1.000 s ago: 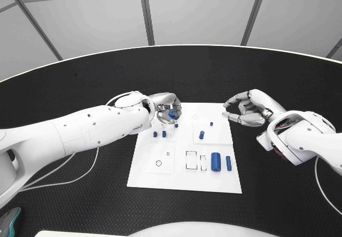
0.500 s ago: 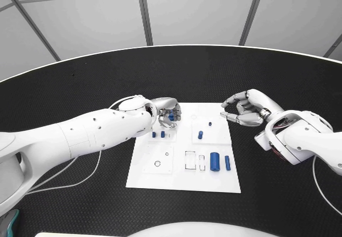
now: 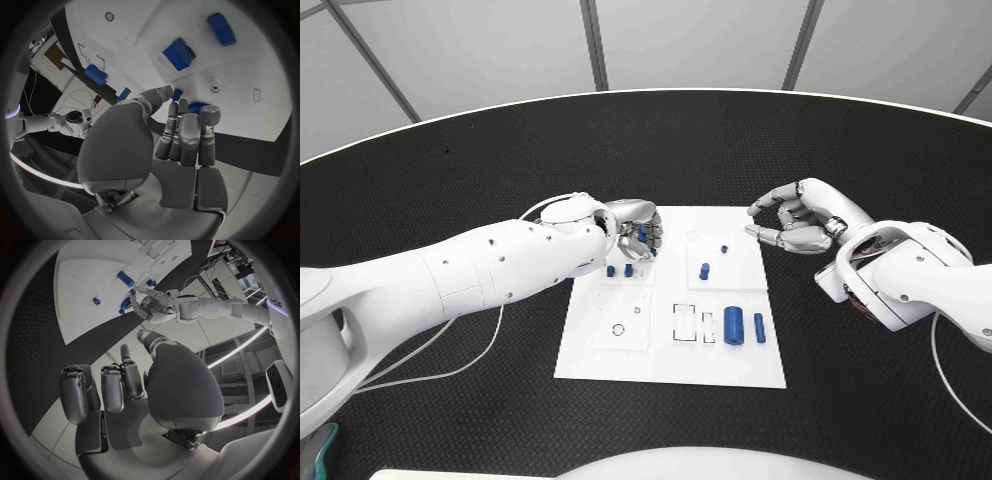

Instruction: Assemble the parts on the task board

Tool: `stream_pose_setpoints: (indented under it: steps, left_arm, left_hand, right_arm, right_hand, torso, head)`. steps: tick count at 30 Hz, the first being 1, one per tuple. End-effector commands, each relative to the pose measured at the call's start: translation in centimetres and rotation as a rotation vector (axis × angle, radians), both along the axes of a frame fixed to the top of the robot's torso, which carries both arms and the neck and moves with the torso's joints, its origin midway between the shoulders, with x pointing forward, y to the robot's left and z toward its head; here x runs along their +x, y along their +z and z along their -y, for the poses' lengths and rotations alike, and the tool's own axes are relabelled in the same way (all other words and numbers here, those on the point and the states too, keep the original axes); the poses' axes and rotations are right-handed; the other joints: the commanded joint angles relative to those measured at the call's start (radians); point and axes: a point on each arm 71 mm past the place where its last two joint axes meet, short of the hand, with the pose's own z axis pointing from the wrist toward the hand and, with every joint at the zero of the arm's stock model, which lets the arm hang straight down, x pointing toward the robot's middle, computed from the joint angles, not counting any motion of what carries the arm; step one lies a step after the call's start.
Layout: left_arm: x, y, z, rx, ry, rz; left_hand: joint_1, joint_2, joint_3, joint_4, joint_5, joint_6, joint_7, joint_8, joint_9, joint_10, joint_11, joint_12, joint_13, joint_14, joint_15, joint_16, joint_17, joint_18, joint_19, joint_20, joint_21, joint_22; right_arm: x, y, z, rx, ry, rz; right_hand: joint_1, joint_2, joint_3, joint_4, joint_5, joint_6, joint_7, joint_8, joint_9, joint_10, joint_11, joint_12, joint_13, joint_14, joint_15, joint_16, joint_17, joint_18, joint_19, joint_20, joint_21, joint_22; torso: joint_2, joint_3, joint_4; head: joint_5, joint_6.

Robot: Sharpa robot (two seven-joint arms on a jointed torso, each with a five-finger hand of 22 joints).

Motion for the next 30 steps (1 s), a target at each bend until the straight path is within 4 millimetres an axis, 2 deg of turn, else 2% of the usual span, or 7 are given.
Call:
stream_pose_setpoints:
  steps: [1, 30]
  left_arm:
    - [0.0, 0.0, 0.0, 0.004, 0.003, -0.002]
    - [0.1, -1.1, 0.3, 0.042, 0.024, -0.032]
  left_hand:
    - [-0.007, 0.007, 0.008, -0.001, 0.000, 0.008, 0.001, -0.004, -0.002, 0.009, -0.003, -0.004, -0.002, 0.011, -0.001, 0.009, 0.006, -0.022, 0.014, 0.001, 0.010, 0.015]
    - [-0.002, 0.032, 0.029, -0.011, -0.003, 0.019, 0.002, -0.007, -0.004, 0.022, -0.004, -0.014, -0.006, 0.025, -0.003, 0.026, 0.003, -0.032, 0.054, -0.003, 0.051, 0.073]
  right_arm:
    - [0.0, 0.0, 0.0, 0.000, 0.000, 0.000]
    - [0.0, 0.0, -0.2, 0.000, 0.007, -0.002]
  right_hand:
    - [0.002, -0.004, 0.001, 0.003, 0.003, -0.001, -0.002, 0.004, -0.001, -0.002, -0.002, -0.002, 0.097, 0.079, -0.004, -0.004, 0.157, -0.015, 0.104, -0.008, 0.003, 0.263]
    - [0.009, -0.004, 0.010, 0.003, 0.039, 0.001, -0.002, 0.008, -0.001, 0.001, -0.003, 0.001, 0.100, 0.080, -0.005, -0.004, 0.158, -0.015, 0.104, -0.009, 0.003, 0.263]
  torso:
    - [0.000, 0.0006, 0.0001]
    - [-0.001, 0.0000, 0.0007]
  head:
    - [-0.001, 0.000]
    - [-0.003, -0.008]
